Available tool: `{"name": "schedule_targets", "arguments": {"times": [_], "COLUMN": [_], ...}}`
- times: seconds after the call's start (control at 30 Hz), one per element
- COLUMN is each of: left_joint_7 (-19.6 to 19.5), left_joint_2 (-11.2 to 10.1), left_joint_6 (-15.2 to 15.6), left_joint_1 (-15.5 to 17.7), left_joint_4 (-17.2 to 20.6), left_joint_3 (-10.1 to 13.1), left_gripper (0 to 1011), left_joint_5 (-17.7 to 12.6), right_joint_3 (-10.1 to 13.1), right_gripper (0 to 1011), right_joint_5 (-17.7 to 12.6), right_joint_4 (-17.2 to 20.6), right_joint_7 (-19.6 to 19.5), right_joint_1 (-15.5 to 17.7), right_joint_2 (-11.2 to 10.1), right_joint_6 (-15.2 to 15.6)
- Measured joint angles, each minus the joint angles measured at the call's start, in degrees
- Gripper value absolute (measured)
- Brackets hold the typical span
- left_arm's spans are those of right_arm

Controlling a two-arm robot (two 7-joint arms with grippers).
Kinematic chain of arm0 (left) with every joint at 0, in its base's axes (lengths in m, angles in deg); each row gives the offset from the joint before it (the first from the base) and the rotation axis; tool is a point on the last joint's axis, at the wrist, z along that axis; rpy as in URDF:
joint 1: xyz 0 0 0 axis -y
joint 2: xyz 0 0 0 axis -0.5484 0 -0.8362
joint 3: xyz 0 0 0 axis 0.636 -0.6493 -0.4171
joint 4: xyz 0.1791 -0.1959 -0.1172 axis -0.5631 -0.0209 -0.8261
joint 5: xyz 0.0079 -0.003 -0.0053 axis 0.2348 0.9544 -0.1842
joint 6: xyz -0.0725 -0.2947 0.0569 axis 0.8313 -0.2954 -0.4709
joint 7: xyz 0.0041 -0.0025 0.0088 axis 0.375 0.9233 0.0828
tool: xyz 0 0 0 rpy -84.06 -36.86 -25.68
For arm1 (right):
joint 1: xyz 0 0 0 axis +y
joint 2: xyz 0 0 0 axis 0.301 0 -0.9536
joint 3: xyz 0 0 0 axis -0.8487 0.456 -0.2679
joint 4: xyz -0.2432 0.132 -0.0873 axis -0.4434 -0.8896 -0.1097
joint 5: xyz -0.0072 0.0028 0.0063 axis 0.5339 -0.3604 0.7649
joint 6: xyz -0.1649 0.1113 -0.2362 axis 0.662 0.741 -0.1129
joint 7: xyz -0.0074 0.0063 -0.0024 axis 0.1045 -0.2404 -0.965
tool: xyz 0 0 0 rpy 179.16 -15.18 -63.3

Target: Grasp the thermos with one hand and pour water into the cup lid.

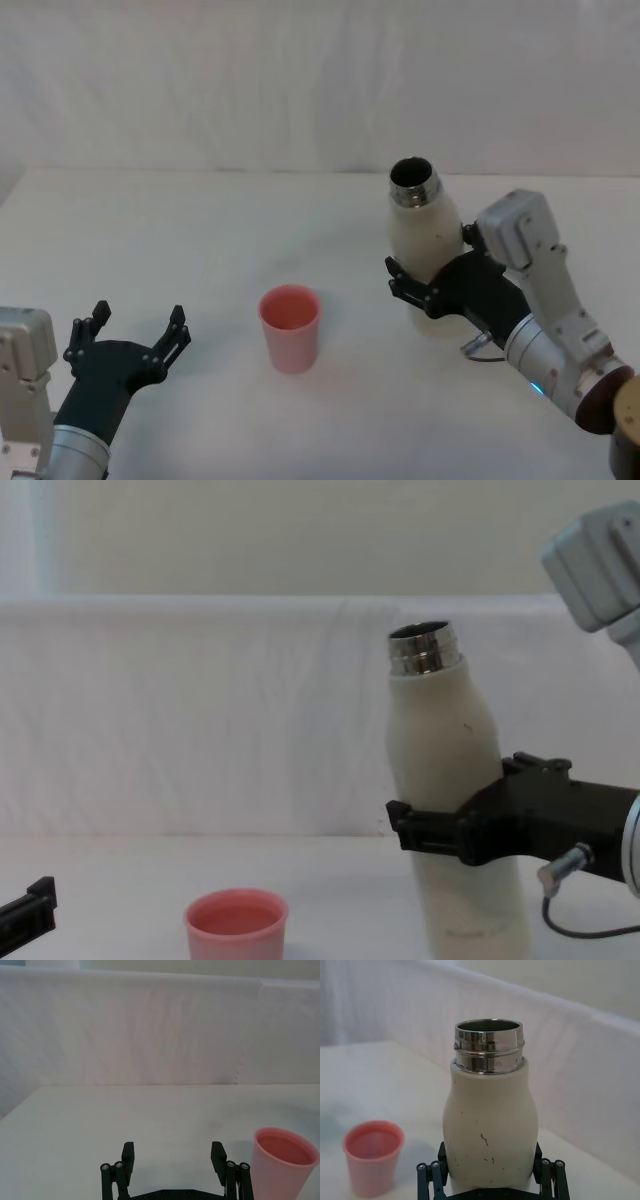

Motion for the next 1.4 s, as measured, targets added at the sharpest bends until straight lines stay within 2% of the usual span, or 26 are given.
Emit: {"name": "schedule_targets", "arguments": {"times": [0.27, 0.33, 0.63, 0.9, 1.4], "left_joint_7": [0.00, 0.00, 0.00, 0.00, 0.00], "left_joint_2": [0.00, 0.00, 0.00, 0.00, 0.00], "left_joint_6": [0.00, 0.00, 0.00, 0.00, 0.00], "left_joint_1": [0.00, 0.00, 0.00, 0.00, 0.00], "left_joint_4": [0.00, 0.00, 0.00, 0.00, 0.00], "left_joint_3": [0.00, 0.00, 0.00, 0.00, 0.00], "left_gripper": [1001, 1001, 1001, 1001, 1001], "left_joint_5": [0.00, 0.00, 0.00, 0.00, 0.00], "right_joint_3": [1.90, 1.98, 2.86, 2.02, -1.52], "right_gripper": [957, 957, 957, 957, 957], "right_joint_5": [-7.71, -8.24, -14.13, -16.05, -16.07], "right_joint_4": [-3.13, -3.40, -6.82, -9.77, -14.05], "right_joint_7": [2.60, 2.84, 5.24, 5.42, 2.93], "right_joint_1": [-1.49, -1.63, -3.99, -6.51, -10.18], "right_joint_2": [1.64, 1.67, 1.84, 2.17, 1.86], "right_joint_6": [1.78, 1.88, 3.35, 3.64, 4.09]}}
